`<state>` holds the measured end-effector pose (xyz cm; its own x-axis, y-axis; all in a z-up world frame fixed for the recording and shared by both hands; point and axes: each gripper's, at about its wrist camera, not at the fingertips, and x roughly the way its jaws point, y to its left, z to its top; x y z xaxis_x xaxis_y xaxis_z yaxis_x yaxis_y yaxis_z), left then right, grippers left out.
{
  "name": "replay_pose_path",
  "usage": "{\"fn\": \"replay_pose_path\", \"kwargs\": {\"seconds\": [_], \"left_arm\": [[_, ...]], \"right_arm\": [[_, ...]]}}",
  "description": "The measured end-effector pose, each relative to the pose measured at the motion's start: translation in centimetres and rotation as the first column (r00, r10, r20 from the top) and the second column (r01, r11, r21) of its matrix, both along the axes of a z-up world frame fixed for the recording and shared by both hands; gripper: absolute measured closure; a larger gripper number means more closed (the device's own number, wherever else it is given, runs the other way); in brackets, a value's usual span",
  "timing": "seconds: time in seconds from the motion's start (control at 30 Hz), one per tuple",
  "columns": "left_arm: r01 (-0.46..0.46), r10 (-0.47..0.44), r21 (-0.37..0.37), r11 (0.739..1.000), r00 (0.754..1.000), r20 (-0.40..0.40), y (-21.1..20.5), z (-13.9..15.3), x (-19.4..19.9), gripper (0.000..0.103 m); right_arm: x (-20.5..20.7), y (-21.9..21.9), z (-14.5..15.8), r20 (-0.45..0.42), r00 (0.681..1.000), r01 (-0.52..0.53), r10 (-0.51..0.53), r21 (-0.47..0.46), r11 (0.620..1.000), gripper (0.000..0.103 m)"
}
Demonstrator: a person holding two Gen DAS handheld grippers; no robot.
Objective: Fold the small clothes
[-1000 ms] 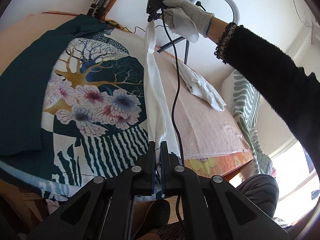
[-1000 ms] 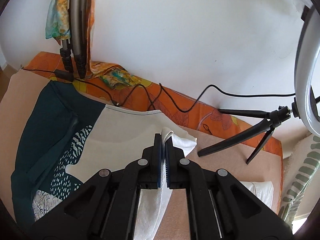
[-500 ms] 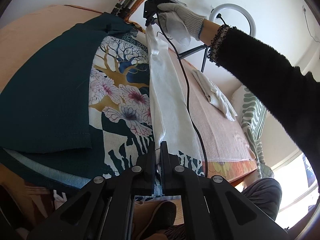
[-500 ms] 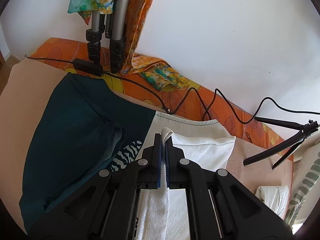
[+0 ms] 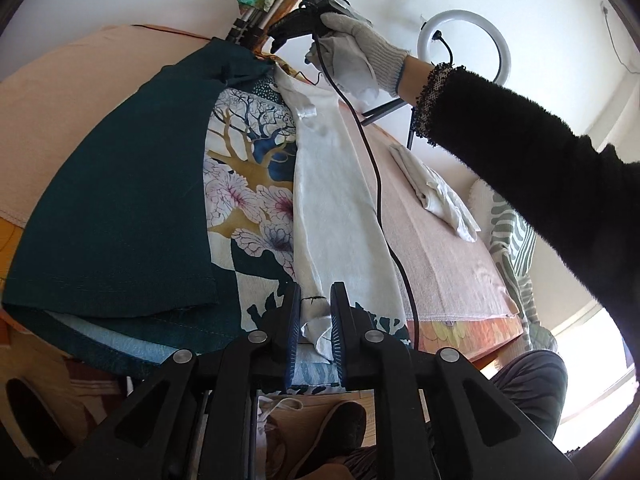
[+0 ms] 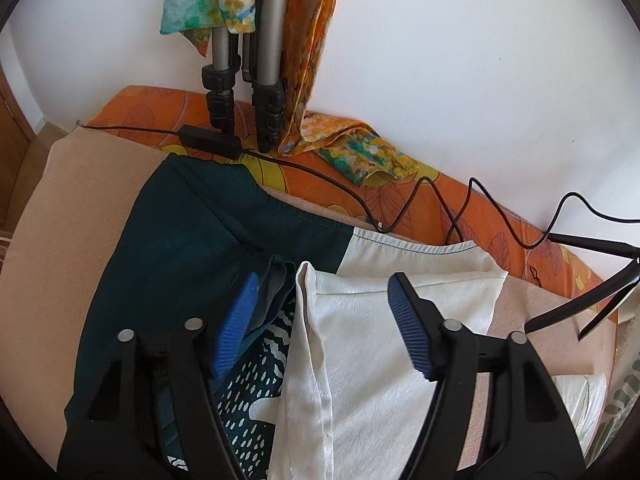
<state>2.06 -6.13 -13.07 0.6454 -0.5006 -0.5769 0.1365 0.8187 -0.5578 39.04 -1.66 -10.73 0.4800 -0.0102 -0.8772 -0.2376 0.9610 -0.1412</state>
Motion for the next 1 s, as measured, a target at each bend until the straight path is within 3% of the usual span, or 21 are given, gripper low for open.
{"fn": "replay_pose_path", "kwargs": {"seconds": [0.13, 0.3, 0.43, 0.63, 0.77, 0.87, 1.0], "left_arm": [[-0.029, 0.025, 0.084, 0.996, 0.998, 0.056, 1.5, 1.7, -1.9, 0.089], [-0.045, 0.025, 0.261, 0.964, 0.996, 0.081, 2.7, 1.9, -2.1, 0.083], [0.002, -0.026, 0.356, 0.934, 0.998, 0.063, 2.0, 1.2, -1.4, 0.079], [0.034, -0.054, 0.465, 0.885, 0.998, 0.030, 0.9, -0.1, -0.5, 0.078], [0.014, -0.047, 0.521, 0.853, 0.998, 0.051, 0.9, -0.4, -0.3, 0.078], [0.000, -0.037, 0.510, 0.860, 0.997, 0.063, 1.3, -0.5, -0.2, 0.078], [-0.010, -0.033, 0.506, 0.863, 0.996, 0.077, 1.9, -0.5, -0.2, 0.095]], "right_arm": [[-1.7, -1.4, 3.0, 0.026, 0.999, -0.023, 0.020, 0.098, 0.995, 0.031], [-3.8, -2.2, 3.5, -0.067, 0.996, -0.036, 0.058, 0.292, 0.956, 0.031], [-5.1, -0.3, 2.0, -0.107, 0.987, -0.082, 0.116, 0.282, 0.956, 0.031], [-4.9, 1.1, -0.9, -0.186, 0.976, -0.047, 0.111, 0.317, 0.947, 0.031], [-4.3, 1.5, -2.6, -0.221, 0.971, -0.015, 0.095, 0.339, 0.941, 0.031], [-4.0, 1.9, -3.8, -0.239, 0.968, 0.007, 0.075, 0.325, 0.946, 0.031], [-3.9, 2.3, -4.2, -0.223, 0.973, 0.014, 0.056, 0.298, 0.954, 0.037]]}}
